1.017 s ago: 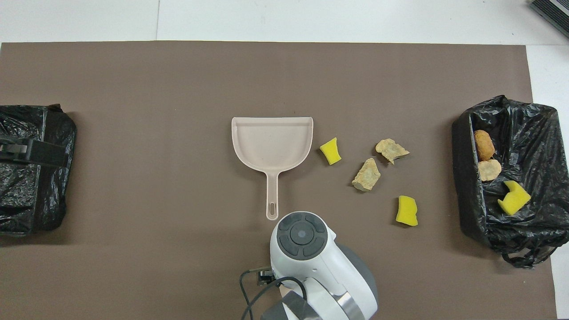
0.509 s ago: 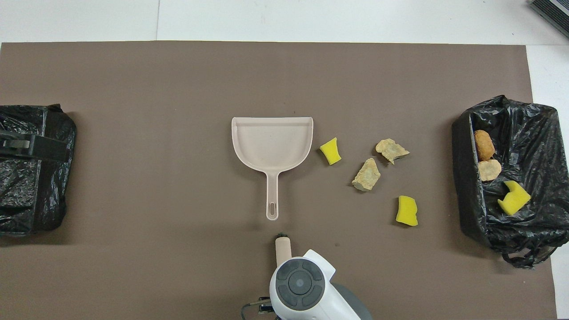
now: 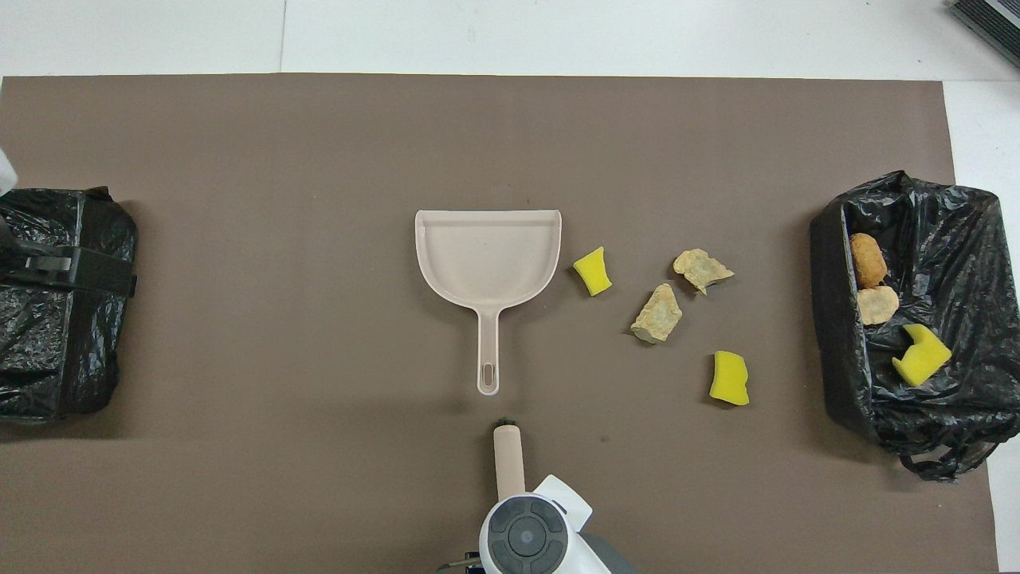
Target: Sweep and dump trash in bin
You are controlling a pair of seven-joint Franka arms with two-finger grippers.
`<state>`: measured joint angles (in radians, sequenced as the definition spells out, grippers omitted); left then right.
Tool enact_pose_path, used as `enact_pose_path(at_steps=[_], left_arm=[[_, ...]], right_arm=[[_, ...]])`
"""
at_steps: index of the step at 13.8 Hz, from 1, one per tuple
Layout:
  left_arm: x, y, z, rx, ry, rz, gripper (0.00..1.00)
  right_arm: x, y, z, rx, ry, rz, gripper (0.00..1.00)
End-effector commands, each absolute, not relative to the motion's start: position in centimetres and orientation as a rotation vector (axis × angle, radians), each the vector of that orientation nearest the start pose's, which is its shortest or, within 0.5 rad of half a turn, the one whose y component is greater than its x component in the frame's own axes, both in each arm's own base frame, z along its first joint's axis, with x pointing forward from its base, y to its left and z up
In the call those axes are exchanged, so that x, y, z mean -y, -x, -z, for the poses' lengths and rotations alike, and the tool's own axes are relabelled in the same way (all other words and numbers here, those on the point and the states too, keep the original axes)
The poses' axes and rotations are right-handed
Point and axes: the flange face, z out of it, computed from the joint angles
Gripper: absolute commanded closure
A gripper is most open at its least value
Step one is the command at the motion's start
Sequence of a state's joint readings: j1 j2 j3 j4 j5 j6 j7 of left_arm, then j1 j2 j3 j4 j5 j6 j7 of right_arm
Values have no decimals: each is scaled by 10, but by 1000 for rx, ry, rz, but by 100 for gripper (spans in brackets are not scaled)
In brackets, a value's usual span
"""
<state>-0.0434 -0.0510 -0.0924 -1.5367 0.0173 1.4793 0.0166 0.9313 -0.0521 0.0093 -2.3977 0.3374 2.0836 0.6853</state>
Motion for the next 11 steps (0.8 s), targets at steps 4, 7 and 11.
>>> enact_pose_path(at_steps=[4,7,11], left_arm=[[77,-519,-640,-268,3102,-25,0],[94,-518,-628,-306,3097,-38,0],[102,-518,-617,-328,3093,-63,0]], right_arm=[[-385,-245,-327,-13,3077,-580,47],[-395,-234,-332,-7,3087,-524,47],[-396,-229,-338,-80,3116,-351,47]])
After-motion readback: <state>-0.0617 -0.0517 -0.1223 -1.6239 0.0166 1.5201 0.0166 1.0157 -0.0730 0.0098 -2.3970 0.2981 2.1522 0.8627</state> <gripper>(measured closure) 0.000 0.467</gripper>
